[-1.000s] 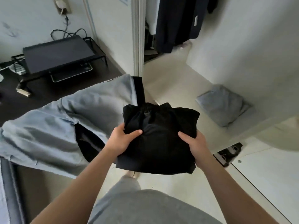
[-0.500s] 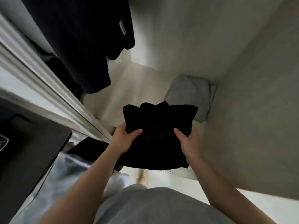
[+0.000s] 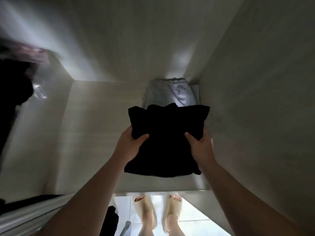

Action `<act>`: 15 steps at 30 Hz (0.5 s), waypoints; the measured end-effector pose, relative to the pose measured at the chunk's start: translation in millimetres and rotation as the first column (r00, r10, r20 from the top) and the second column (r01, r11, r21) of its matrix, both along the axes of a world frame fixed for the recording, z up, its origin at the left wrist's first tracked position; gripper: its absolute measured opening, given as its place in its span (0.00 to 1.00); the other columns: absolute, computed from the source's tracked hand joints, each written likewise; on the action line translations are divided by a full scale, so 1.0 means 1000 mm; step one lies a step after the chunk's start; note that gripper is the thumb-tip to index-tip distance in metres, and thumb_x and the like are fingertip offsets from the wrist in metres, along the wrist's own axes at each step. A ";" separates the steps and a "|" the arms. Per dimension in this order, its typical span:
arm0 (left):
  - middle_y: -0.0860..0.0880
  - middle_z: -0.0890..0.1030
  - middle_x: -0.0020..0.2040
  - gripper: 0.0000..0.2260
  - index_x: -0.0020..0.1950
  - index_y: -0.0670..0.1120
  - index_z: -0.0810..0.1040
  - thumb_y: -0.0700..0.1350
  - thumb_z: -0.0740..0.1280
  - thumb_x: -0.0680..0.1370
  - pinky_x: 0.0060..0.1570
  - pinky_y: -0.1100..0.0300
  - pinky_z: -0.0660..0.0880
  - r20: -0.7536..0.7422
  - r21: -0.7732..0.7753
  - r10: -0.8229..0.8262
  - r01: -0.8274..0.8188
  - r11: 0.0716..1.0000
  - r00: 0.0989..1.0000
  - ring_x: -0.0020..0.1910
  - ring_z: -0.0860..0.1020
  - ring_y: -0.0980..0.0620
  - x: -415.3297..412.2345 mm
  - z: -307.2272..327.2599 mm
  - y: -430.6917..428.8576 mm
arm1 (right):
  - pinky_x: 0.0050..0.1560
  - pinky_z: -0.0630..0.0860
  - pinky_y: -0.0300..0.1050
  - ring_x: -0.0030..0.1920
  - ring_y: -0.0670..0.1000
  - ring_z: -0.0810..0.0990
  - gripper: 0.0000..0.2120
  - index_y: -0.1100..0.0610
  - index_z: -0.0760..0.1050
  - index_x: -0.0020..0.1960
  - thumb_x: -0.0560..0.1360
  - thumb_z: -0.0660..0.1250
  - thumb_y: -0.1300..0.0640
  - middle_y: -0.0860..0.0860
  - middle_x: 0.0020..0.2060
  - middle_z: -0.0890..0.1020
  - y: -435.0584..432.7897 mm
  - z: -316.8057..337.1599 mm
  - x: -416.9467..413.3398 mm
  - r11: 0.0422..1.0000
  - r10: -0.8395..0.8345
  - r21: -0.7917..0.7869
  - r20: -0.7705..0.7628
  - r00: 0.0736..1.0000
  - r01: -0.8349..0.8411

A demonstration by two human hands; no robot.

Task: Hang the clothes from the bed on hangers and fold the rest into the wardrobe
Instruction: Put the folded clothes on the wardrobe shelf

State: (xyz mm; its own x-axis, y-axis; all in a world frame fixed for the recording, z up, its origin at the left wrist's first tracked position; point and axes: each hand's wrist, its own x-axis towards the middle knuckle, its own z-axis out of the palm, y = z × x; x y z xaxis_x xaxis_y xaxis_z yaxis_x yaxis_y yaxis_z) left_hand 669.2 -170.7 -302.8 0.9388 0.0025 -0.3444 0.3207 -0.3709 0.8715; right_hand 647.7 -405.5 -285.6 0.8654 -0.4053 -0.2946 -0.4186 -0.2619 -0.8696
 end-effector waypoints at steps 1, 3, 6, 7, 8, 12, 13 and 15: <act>0.59 0.79 0.52 0.20 0.69 0.49 0.76 0.46 0.72 0.78 0.49 0.67 0.72 0.021 0.012 -0.021 0.020 1.000 1.000 0.53 0.78 0.57 0.018 -0.005 -0.004 | 0.55 0.78 0.45 0.54 0.49 0.83 0.19 0.54 0.75 0.66 0.76 0.72 0.58 0.49 0.54 0.84 -0.003 -0.006 0.015 1.000 -0.007 -0.009 0.001 1.000 0.007; 0.62 0.78 0.51 0.20 0.69 0.50 0.76 0.47 0.72 0.78 0.47 0.71 0.71 0.055 0.031 -0.043 0.041 0.999 0.998 0.53 0.78 0.57 0.053 -0.014 -0.012 | 0.57 0.77 0.46 0.56 0.50 0.81 0.19 0.54 0.74 0.66 0.77 0.72 0.57 0.47 0.54 0.83 -0.009 -0.016 0.046 0.999 -0.023 -0.029 0.009 1.000 0.023; 0.55 0.81 0.55 0.20 0.69 0.49 0.76 0.48 0.73 0.77 0.54 0.60 0.75 0.090 0.048 -0.017 0.013 0.999 0.996 0.57 0.80 0.52 0.102 -0.025 -0.026 | 0.57 0.74 0.41 0.55 0.47 0.80 0.17 0.46 0.73 0.62 0.77 0.71 0.57 0.41 0.50 0.80 -0.014 -0.027 0.090 0.995 -0.076 -0.055 0.077 0.994 0.081; 0.52 0.82 0.58 0.21 0.69 0.48 0.76 0.48 0.73 0.77 0.57 0.57 0.75 0.103 0.053 -0.015 0.010 0.999 0.995 0.59 0.80 0.50 0.117 -0.029 -0.030 | 0.55 0.73 0.38 0.55 0.47 0.80 0.16 0.46 0.73 0.61 0.77 0.71 0.57 0.41 0.49 0.80 -0.015 -0.031 0.104 0.992 -0.097 -0.075 0.104 0.990 0.105; 0.50 0.82 0.61 0.21 0.70 0.47 0.75 0.48 0.72 0.77 0.60 0.54 0.75 0.110 0.053 -0.014 0.008 0.999 0.994 0.60 0.80 0.49 0.130 -0.032 -0.035 | 0.52 0.71 0.35 0.55 0.50 0.81 0.14 0.49 0.73 0.60 0.77 0.70 0.57 0.42 0.48 0.80 -0.016 -0.034 0.116 0.986 -0.110 -0.114 0.117 0.987 0.124; 0.46 0.79 0.65 0.24 0.72 0.47 0.70 0.49 0.71 0.78 0.60 0.52 0.73 0.087 0.128 0.005 -0.016 0.992 0.996 0.64 0.77 0.43 0.159 -0.049 -0.047 | 0.61 0.71 0.45 0.65 0.60 0.75 0.25 0.57 0.65 0.73 0.78 0.67 0.59 0.58 0.65 0.78 -0.018 -0.050 0.145 0.947 -0.094 -0.312 -0.032 0.995 0.080; 0.45 0.76 0.67 0.27 0.75 0.47 0.67 0.50 0.71 0.78 0.62 0.50 0.72 0.097 0.204 0.024 -0.043 0.978 0.995 0.66 0.74 0.41 0.159 -0.053 -0.048 | 0.68 0.68 0.52 0.69 0.62 0.71 0.30 0.57 0.61 0.77 0.77 0.67 0.60 0.59 0.69 0.73 -0.015 -0.053 0.145 0.924 -0.099 -0.378 -0.085 0.991 0.060; 0.42 0.71 0.73 0.31 0.78 0.48 0.63 0.51 0.69 0.78 0.67 0.42 0.67 0.227 0.408 0.065 -0.155 0.900 0.972 0.70 0.69 0.38 0.149 -0.059 -0.053 | 0.72 0.61 0.60 0.75 0.62 0.63 0.37 0.55 0.56 0.80 0.75 0.67 0.59 0.58 0.76 0.63 -0.004 -0.056 0.136 0.815 -0.071 -0.580 -0.096 0.993 0.002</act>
State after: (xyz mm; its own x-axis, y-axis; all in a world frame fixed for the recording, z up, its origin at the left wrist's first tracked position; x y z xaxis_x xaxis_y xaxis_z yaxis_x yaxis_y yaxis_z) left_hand 818.1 -224.0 -361.8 0.9732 0.2114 -0.0909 0.2144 -0.6889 0.6924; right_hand 783.9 -409.4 -341.9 0.8232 -0.5611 -0.0864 -0.5200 -0.6842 -0.5113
